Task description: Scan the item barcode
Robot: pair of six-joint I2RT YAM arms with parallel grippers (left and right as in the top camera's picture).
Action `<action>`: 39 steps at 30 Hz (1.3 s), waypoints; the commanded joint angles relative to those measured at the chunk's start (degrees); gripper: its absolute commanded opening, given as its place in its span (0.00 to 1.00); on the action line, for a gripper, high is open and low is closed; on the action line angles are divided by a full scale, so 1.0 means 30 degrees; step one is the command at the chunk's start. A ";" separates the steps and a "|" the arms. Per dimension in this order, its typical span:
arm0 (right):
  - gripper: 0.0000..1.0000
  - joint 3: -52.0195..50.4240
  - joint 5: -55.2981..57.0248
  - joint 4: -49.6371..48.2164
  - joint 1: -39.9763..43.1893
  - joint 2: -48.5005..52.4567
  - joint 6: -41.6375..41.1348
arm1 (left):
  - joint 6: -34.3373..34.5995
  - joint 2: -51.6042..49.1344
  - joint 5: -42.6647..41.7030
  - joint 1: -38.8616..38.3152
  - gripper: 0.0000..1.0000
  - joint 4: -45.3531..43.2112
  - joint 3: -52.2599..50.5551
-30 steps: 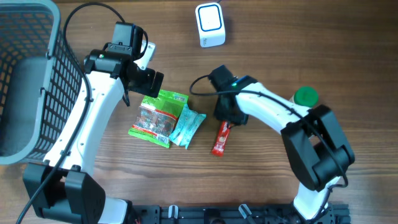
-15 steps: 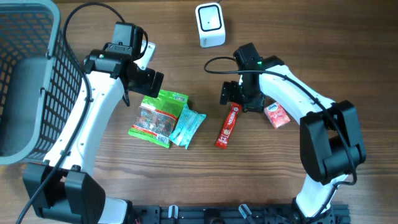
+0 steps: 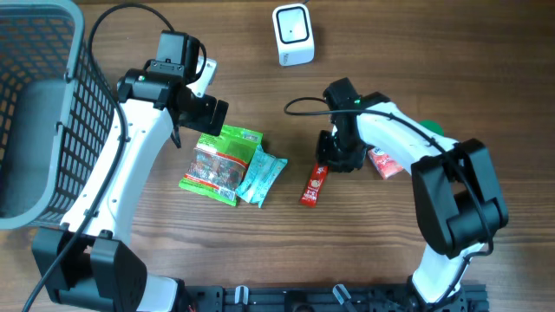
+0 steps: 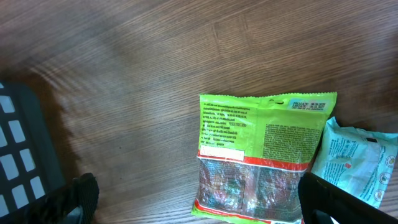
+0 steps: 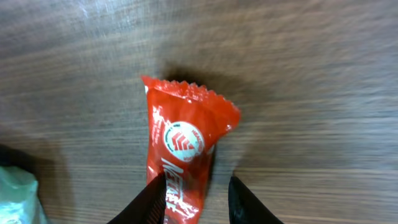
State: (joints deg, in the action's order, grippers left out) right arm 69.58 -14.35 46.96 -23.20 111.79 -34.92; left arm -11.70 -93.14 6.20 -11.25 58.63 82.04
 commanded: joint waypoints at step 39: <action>0.04 0.0087 2.1915 0.2317 -0.6535 -0.1348 0.0160 | -0.0160 0.0080 0.0175 -0.0051 1.00 -0.0051 0.0189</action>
State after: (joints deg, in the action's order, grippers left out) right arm 69.52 49.56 54.00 -42.70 104.53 -33.17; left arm -11.70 -93.14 6.20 -11.25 58.63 82.04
